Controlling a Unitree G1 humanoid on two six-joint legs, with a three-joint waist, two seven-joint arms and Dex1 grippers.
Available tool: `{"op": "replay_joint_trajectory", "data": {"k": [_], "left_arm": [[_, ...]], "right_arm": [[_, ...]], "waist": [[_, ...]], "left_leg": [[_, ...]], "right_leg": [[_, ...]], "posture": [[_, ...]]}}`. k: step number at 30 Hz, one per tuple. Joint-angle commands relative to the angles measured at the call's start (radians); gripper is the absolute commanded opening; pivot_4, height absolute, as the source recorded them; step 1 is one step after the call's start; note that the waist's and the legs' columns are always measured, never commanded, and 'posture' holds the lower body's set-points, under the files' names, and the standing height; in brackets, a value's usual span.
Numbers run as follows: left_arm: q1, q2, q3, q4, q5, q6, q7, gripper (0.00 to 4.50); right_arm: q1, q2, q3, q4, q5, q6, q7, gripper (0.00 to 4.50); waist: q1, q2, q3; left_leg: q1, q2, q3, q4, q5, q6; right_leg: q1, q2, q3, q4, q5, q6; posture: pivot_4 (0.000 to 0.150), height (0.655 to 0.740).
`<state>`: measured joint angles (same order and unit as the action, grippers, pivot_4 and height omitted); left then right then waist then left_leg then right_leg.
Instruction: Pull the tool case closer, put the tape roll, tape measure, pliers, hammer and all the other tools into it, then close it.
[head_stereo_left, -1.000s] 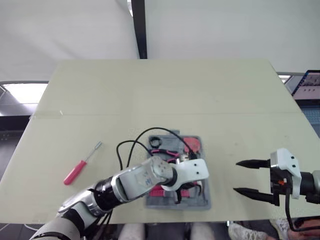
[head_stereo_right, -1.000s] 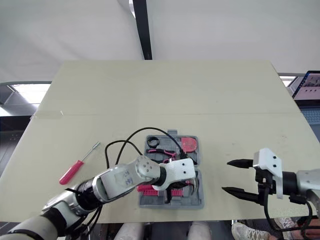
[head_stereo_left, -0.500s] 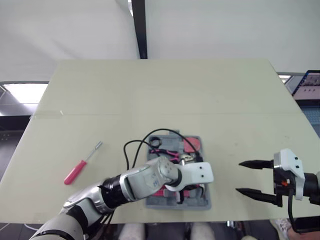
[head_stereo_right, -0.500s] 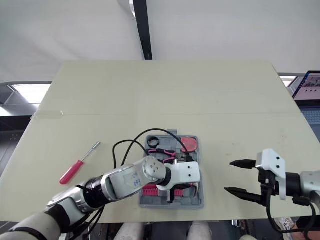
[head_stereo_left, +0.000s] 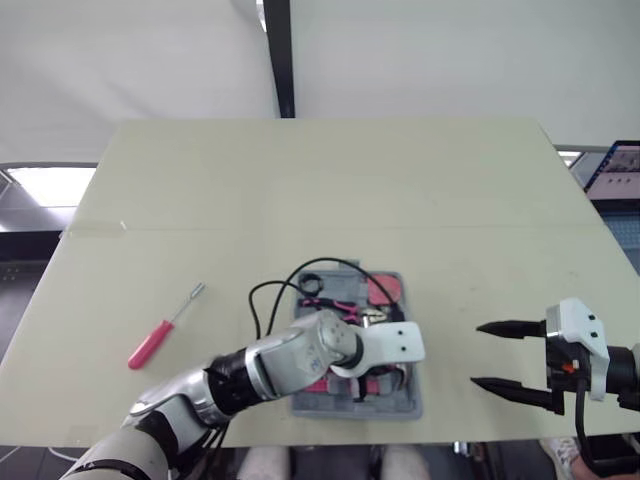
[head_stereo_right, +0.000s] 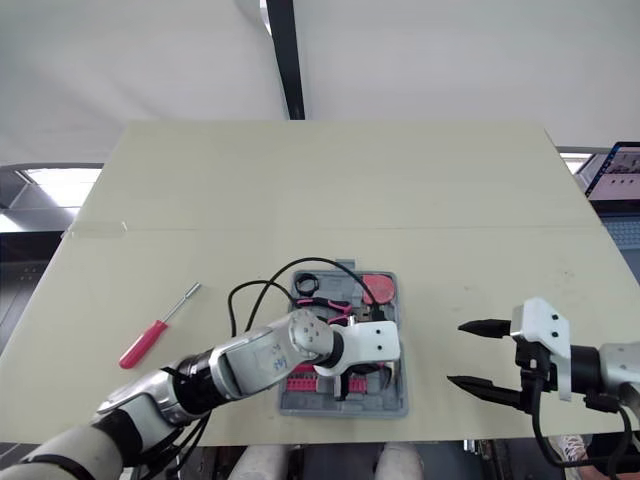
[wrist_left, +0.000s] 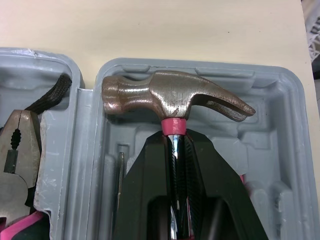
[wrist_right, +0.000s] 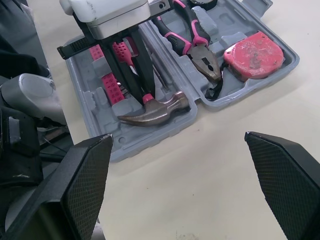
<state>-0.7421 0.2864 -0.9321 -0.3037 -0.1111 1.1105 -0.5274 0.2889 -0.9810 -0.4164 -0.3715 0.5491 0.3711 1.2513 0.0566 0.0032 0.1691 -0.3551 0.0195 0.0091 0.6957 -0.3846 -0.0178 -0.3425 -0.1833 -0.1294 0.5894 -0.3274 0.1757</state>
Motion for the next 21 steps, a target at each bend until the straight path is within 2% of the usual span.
{"op": "replay_joint_trajectory", "data": {"k": [1,5,7,8,11,16,19,21], "left_arm": [[-0.009,-0.01,-0.008,-0.019,0.02,-0.022,-0.015,0.04],[-0.009,-0.013,0.01,-0.019,0.001,-0.011,-0.048,0.04],[-0.003,-0.022,0.038,-0.033,-0.018,0.018,-0.058,0.98],[0.001,-0.025,0.053,-0.043,-0.027,0.035,-0.058,1.29],[0.012,-0.041,0.108,-0.07,-0.038,0.088,-0.039,2.74],[0.04,-0.041,0.213,-0.146,-0.069,0.141,-0.021,2.74],[0.078,-0.015,0.277,-0.192,-0.078,0.122,-0.014,1.91],[0.116,0.019,0.32,-0.221,-0.08,0.087,-0.013,0.96]], "right_arm": [[0.003,-0.005,-0.035,-0.022,-0.001,-0.007,-0.007,4.5],[-0.001,0.003,-0.026,-0.021,-0.004,-0.011,-0.016,4.5],[-0.003,0.005,-0.022,-0.02,-0.004,-0.012,-0.018,4.5],[-0.005,0.005,-0.019,-0.019,-0.003,-0.012,-0.019,4.5],[-0.013,0.007,-0.009,-0.013,-0.005,-0.017,-0.021,4.5],[-0.03,0.01,0.004,-0.005,-0.005,-0.019,-0.023,4.5],[-0.03,0.013,0.0,-0.004,-0.007,-0.019,-0.018,4.5],[-0.028,0.013,-0.006,-0.003,-0.004,-0.019,-0.013,4.5]], "waist": [[0.0,0.0,0.0],[0.0,0.0,0.0],[0.0,0.0,0.0],[0.0,0.0,0.0],[-0.001,0.0,0.0],[-0.002,0.0,0.0],[-0.002,0.0,0.0],[-0.004,0.0,0.0]], "left_leg": [[0.0,0.0,0.0,0.0,0.0,0.0],[0.0,0.0,0.0,0.0,0.0,0.0],[0.0,0.0,0.0,0.0,0.0,0.0],[0.0,0.0,0.0,0.0,0.0,0.0],[0.0,0.0,0.0,0.0,0.0,0.0],[0.0,0.0,0.0,0.0,0.0,0.0],[0.0,0.0,0.0,0.0,0.0,0.0],[0.0,0.0,0.0,0.0,0.0,0.0]], "right_leg": [[0.0,0.0,0.0,0.0,0.0,0.0],[0.0,0.0,0.0,0.0,0.0,0.0],[0.0,0.0,0.0,0.0,0.0,0.0],[0.0,0.0,0.0,0.0,0.0,0.0],[0.0,0.0,0.0,0.0,0.0,0.0],[0.0,0.0,0.0,0.0,0.0,0.0],[0.0,0.0,0.0,0.0,0.0,0.0],[0.0,0.0,0.0,0.0,0.0,0.0]], "posture": [[0.15,0.74],[0.15,0.74],[0.15,0.74],[0.15,0.74],[0.15,0.74],[0.15,0.74],[0.15,0.74],[0.15,0.74]]}}
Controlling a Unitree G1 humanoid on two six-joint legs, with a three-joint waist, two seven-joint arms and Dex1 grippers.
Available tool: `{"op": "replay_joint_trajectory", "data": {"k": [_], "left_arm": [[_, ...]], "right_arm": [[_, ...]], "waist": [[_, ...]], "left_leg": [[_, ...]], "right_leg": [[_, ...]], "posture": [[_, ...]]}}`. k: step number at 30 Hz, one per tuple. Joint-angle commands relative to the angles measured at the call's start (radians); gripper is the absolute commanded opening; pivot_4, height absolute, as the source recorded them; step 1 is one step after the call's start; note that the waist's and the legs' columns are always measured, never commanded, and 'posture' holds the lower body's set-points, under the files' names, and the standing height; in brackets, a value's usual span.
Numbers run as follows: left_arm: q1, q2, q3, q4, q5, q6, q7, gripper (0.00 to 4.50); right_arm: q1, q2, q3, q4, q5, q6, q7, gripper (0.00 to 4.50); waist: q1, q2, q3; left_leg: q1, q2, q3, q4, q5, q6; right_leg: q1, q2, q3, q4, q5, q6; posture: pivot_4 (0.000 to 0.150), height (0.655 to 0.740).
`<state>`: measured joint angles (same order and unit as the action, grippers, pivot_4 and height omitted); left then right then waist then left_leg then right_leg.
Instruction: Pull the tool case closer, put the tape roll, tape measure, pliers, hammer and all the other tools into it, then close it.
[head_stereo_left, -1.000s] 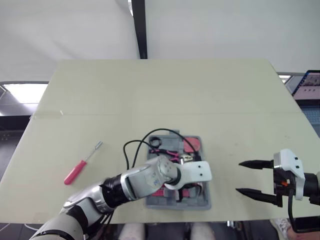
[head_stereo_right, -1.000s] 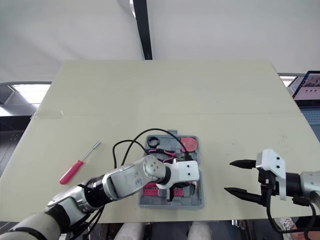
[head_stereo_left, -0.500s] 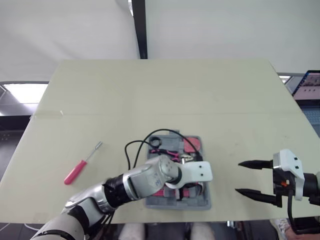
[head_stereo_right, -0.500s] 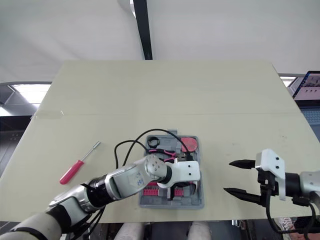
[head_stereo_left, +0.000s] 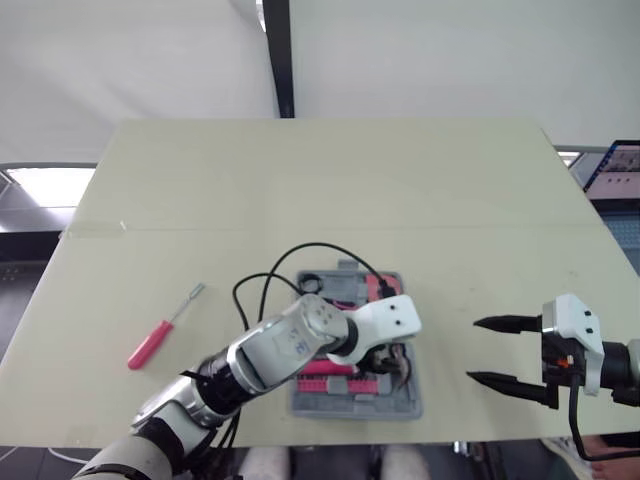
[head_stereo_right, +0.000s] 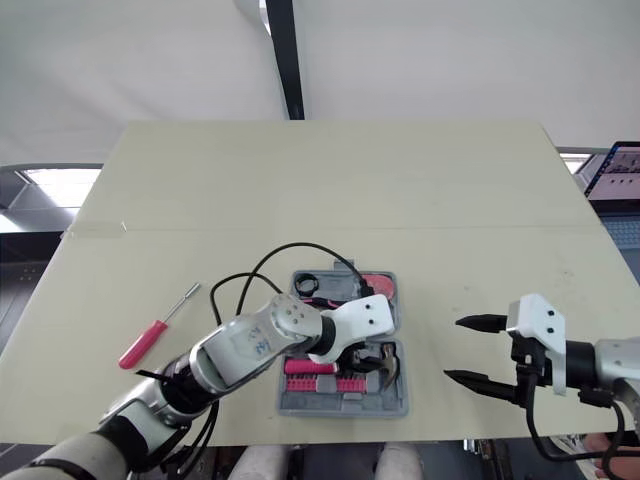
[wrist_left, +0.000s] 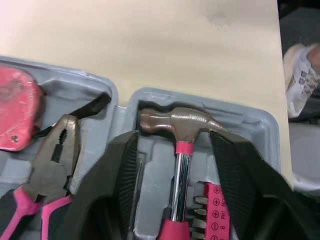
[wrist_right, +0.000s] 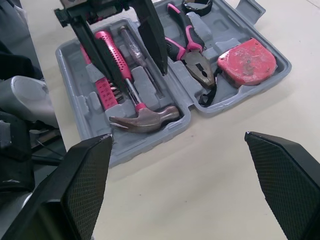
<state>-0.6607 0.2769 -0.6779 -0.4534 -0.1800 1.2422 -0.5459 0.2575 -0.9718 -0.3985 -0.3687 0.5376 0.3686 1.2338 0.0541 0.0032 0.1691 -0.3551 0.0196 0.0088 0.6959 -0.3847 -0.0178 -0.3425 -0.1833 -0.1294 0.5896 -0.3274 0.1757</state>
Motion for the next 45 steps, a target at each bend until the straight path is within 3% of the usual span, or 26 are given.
{"op": "replay_joint_trajectory", "data": {"k": [1,2,12,17,27,45], "left_arm": [[0.058,0.047,0.08,-0.08,-0.007,-0.075,0.008,0.47],[0.1,0.072,0.098,-0.097,-0.01,-0.117,0.004,0.07],[0.461,0.201,0.192,-0.108,-0.009,-0.593,-0.07,0.07],[0.502,0.193,0.191,0.004,0.052,-0.798,-0.071,0.07],[0.51,0.147,0.153,0.152,0.133,-0.928,-0.09,0.07],[0.53,0.142,0.137,0.217,0.199,-0.924,-0.122,0.07]], "right_arm": [[0.003,0.005,-0.027,-0.006,0.011,-0.015,0.007,4.5],[0.002,0.005,-0.027,-0.004,0.013,-0.014,0.006,4.5],[-0.019,0.004,-0.027,0.014,0.019,-0.011,0.009,4.5],[-0.01,-0.001,-0.041,0.019,0.016,-0.014,0.014,4.5],[0.012,-0.009,-0.078,0.012,0.011,-0.014,0.018,4.5],[0.052,-0.004,-0.128,-0.003,0.025,-0.004,0.025,4.5]], "waist": [[-0.002,0.0,0.0],[-0.003,0.0,0.0],[-0.001,0.001,0.0],[0.003,0.001,0.0],[0.0,0.001,0.0],[0.0,0.001,-0.001]], "left_leg": [[0.0,0.0,0.0,0.0,0.0,0.0],[0.0,0.0,0.0,0.0,0.0,0.0],[0.0,0.0,-0.001,0.001,0.0,0.0],[0.0,0.0,-0.001,0.001,0.0,0.0],[0.001,0.0,0.0,0.0,0.0,0.0],[0.001,0.0,0.0,0.0,0.0,0.0]], "right_leg": [[0.0,0.0,0.0,0.0,0.0,0.0],[0.0,0.0,0.0,0.0,0.0,0.0],[0.001,0.0,0.0,0.0,0.0,0.0],[0.001,0.0,-0.001,0.0,0.0,0.0],[0.001,0.0,-0.001,0.0,0.0,0.0],[0.001,0.0,-0.001,0.0,0.0,0.0]], "posture": [[0.15,0.74],[0.15,0.74],[0.15,0.74],[0.15,0.74],[0.15,0.74],[0.15,0.74]]}}
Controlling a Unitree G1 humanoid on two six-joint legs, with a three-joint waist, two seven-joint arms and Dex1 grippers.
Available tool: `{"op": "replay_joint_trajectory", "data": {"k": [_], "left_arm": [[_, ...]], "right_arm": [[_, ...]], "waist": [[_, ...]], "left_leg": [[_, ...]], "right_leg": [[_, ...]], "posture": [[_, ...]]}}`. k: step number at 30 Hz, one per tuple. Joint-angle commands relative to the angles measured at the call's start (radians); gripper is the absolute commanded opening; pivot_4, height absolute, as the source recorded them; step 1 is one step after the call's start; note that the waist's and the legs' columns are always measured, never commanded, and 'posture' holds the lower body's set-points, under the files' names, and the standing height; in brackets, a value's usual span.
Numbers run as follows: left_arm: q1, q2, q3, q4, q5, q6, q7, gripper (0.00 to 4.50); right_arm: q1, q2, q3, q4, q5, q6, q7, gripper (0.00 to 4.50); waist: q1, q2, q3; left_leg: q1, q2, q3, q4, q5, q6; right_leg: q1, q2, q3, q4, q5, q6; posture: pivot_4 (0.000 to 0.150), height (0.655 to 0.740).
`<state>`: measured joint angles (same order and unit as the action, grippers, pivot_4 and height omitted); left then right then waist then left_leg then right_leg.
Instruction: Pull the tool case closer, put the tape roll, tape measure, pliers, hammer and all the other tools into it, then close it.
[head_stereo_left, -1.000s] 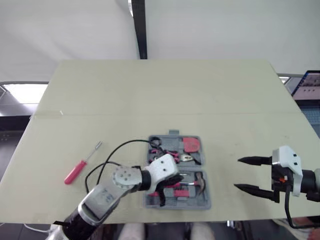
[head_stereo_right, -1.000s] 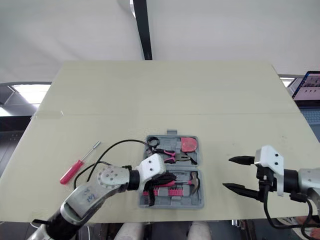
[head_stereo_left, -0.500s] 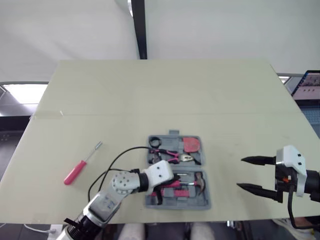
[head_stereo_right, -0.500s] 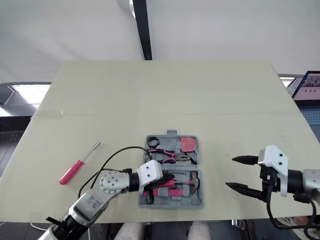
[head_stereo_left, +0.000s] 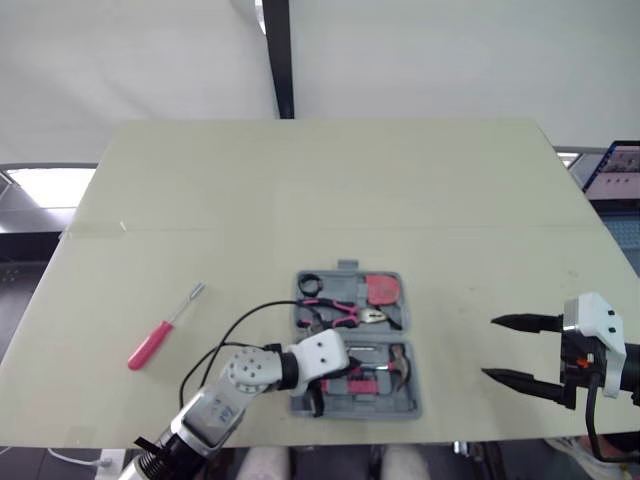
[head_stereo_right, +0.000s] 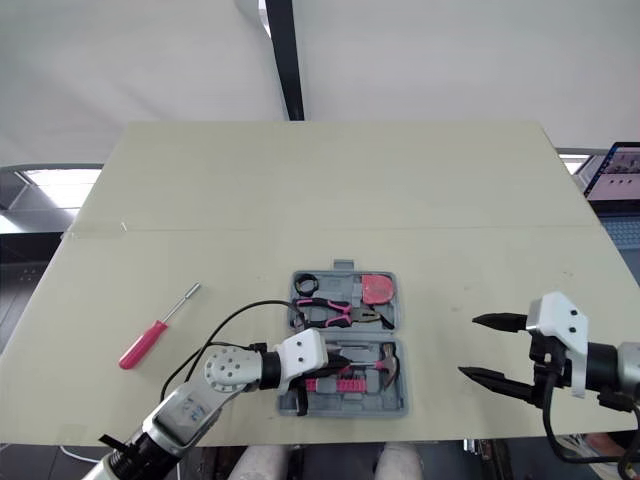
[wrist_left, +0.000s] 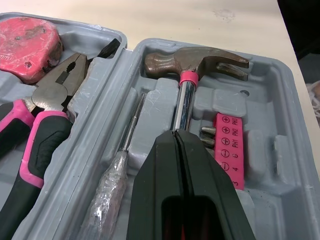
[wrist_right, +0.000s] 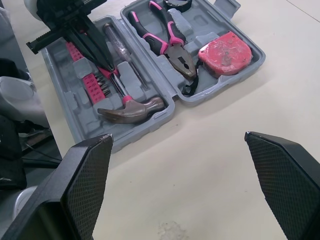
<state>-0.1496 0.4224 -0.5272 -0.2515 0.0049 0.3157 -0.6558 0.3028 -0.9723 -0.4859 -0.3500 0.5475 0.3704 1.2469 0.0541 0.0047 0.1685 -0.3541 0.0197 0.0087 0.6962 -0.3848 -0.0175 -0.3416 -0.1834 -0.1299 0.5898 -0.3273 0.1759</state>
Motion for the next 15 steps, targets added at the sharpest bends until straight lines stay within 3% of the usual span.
{"op": "replay_joint_trajectory", "data": {"k": [1,15], "left_arm": [[0.021,-0.005,-0.017,0.017,0.018,0.007,-0.011,0.07],[0.019,-0.021,-0.063,0.092,0.062,0.034,-0.018,0.07]], "right_arm": [[0.008,-0.004,-0.041,-0.022,0.015,-0.006,0.012,4.5],[0.025,-0.005,-0.057,-0.036,0.021,-0.006,0.011,4.5]], "waist": [[0.0,0.0,0.0],[0.003,0.005,-0.004]], "left_leg": [[0.0,0.0,0.0,0.0,0.0,0.0],[0.002,0.0,0.0,0.0,0.0,0.0]], "right_leg": [[0.0,0.0,0.0,0.0,0.0,0.0],[0.002,0.0,0.0,0.0,0.0,0.0]], "posture": [[0.15,0.74],[0.15,0.74]]}}
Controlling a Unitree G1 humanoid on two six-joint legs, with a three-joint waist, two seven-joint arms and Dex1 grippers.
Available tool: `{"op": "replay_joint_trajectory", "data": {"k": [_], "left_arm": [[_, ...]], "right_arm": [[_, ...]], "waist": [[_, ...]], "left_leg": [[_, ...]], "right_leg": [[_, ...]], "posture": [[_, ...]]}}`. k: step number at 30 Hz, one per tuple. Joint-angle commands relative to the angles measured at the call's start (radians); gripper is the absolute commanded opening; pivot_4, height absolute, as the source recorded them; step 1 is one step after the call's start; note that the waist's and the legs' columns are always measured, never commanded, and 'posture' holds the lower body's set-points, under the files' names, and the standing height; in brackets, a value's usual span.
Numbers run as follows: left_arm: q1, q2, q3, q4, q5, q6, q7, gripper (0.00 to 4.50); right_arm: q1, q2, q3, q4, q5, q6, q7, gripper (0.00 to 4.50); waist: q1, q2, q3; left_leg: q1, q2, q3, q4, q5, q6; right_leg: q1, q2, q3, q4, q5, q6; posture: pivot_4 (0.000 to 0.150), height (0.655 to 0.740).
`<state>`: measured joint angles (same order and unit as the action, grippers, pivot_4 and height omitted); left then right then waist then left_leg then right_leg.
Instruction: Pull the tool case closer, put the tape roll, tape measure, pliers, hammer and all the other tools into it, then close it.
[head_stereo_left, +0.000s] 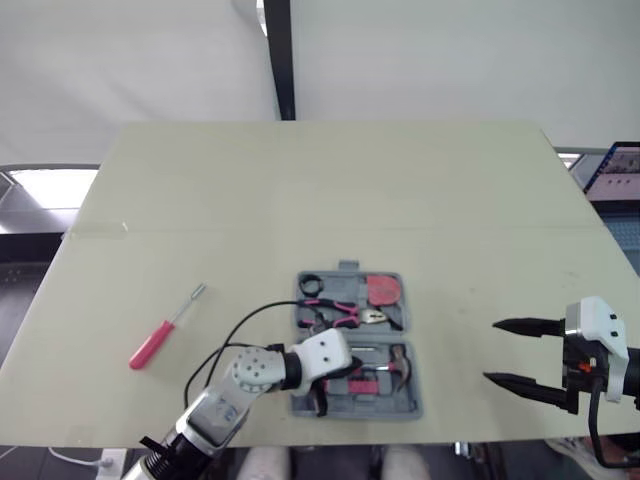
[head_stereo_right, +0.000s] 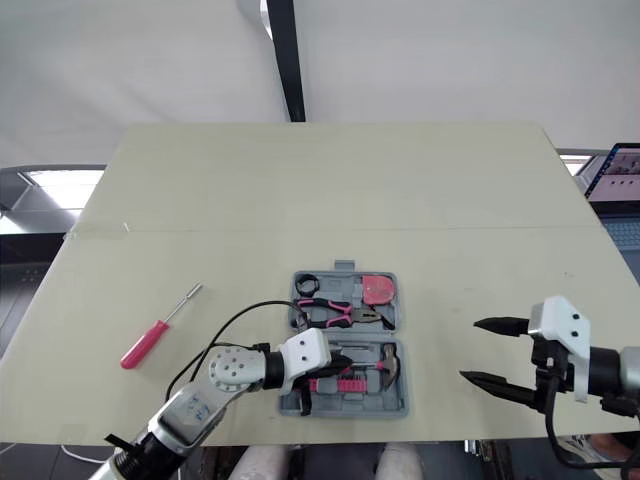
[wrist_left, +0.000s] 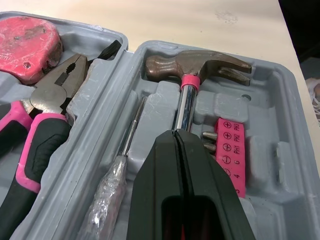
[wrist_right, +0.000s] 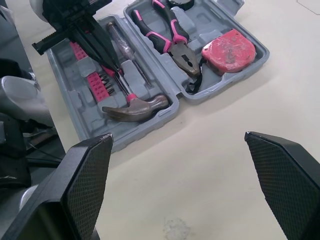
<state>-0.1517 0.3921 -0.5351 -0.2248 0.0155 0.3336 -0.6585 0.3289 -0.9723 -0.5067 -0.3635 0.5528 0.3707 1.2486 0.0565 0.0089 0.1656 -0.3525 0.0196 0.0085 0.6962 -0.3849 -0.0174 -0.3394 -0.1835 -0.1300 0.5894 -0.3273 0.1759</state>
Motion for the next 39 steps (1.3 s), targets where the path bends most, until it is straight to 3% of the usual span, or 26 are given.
{"op": "replay_joint_trajectory", "data": {"k": [1,28,34,36,39], "left_arm": [[0.023,0.007,-0.057,0.073,0.052,0.012,-0.015,0.07],[0.069,-0.014,-0.086,0.262,0.134,-0.1,-0.001,0.07],[0.092,-0.022,0.006,0.138,0.048,-0.089,0.008,0.07],[0.129,-0.036,0.147,-0.016,-0.087,-0.019,0.022,0.07],[0.192,-0.025,0.286,-0.177,-0.181,0.002,0.044,0.07]], "right_arm": [[-0.001,-0.006,-0.038,-0.023,0.015,-0.006,0.01,4.5],[-0.042,-0.029,-0.024,0.009,-0.003,-0.01,0.014,4.5],[-0.057,-0.028,0.0,0.013,-0.003,-0.009,0.012,4.5],[-0.084,-0.028,0.033,0.019,0.0,0.002,0.005,4.5],[-0.11,-0.021,0.063,0.031,-0.006,-0.003,-0.001,4.5]], "waist": [[0.001,0.001,-0.001],[0.019,0.008,-0.015],[0.013,0.007,-0.016],[0.007,0.007,-0.015],[-0.011,0.006,-0.011]], "left_leg": [[0.0,0.0,0.0,0.0,0.0,0.0],[0.002,-0.001,0.0,0.0,-0.001,0.001],[0.003,-0.001,0.0,0.0,-0.001,0.001],[0.002,0.0,0.0,-0.001,-0.001,0.001],[0.002,0.0,0.0,-0.003,0.0,0.001]], "right_leg": [[0.0,0.0,0.0,0.0,0.0,0.0],[0.005,0.0,0.0,-0.003,0.001,0.001],[0.005,0.0,0.0,-0.003,0.001,0.001],[0.004,0.0,0.0,-0.003,0.001,0.001],[0.002,0.0,0.0,-0.003,0.0,0.001]], "posture": [[0.15,0.74],[0.15,0.74],[0.15,0.74],[0.15,0.74],[0.15,0.74]]}}
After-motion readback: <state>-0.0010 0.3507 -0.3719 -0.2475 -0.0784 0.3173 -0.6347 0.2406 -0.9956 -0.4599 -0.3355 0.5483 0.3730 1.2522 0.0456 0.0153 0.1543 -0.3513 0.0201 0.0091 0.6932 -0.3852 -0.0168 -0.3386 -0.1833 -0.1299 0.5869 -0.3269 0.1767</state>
